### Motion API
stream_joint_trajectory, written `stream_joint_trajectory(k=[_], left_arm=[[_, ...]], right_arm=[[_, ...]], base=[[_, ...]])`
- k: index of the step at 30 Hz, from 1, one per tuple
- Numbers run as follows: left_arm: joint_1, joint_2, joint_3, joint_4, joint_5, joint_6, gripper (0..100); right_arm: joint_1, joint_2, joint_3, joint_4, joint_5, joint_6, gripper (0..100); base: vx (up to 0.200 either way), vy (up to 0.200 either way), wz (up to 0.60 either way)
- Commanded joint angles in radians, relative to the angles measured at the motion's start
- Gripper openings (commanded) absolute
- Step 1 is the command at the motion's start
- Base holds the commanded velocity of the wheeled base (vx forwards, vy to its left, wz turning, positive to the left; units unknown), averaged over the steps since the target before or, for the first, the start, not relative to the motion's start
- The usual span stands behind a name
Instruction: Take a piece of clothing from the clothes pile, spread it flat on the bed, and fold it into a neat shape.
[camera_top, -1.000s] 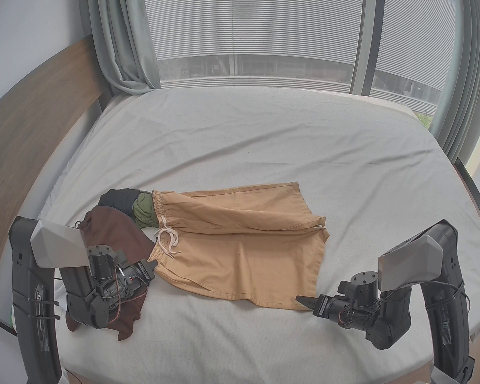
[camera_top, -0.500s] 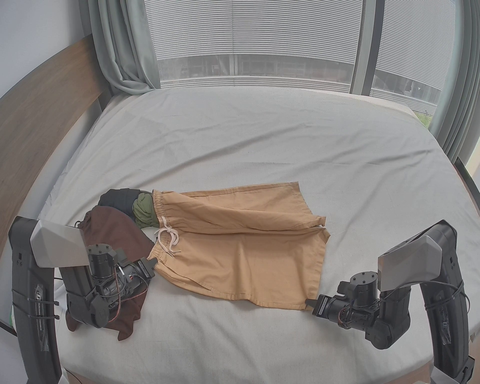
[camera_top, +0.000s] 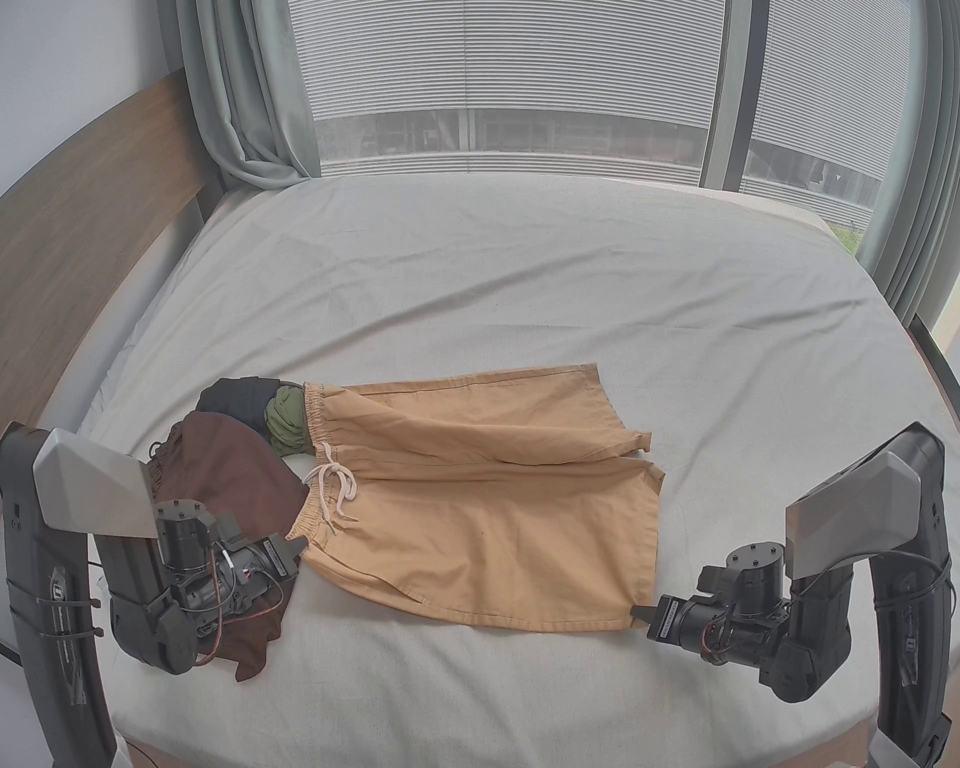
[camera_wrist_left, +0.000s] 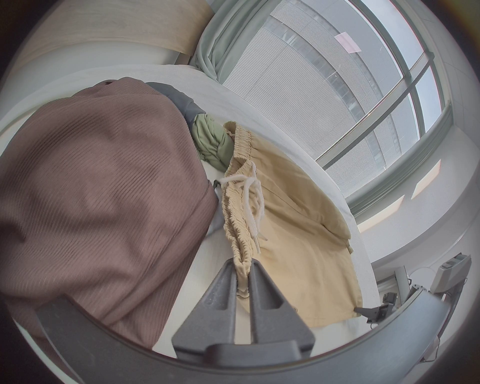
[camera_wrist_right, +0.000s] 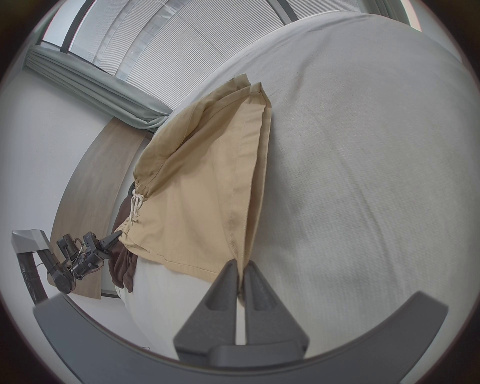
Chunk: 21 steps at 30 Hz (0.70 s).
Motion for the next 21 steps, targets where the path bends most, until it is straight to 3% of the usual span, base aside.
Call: stream_joint_trajectory(k=[1, 8, 21], left_arm=[[0.010, -0.057, 0.121, -0.013, -0.028, 0.018, 0], [0.008, -0.138, 0.271, -0.011, -0.066, 0.064, 0], [0.010, -0.101, 0.364, -0.013, -0.062, 0.170, 0]], right_arm=[[0.002, -0.044, 0.066, 0.000, 0.003, -0.014, 0], [0.010, -0.060, 0.137, 0.000, 0.005, -0.058, 0], [0.010, -0.047, 0.211, 0.000, 0.051, -0.097, 0]], base=[[0.000, 0.000, 0.00], [0.000, 0.000, 0.00], [0.000, 0.000, 0.00]])
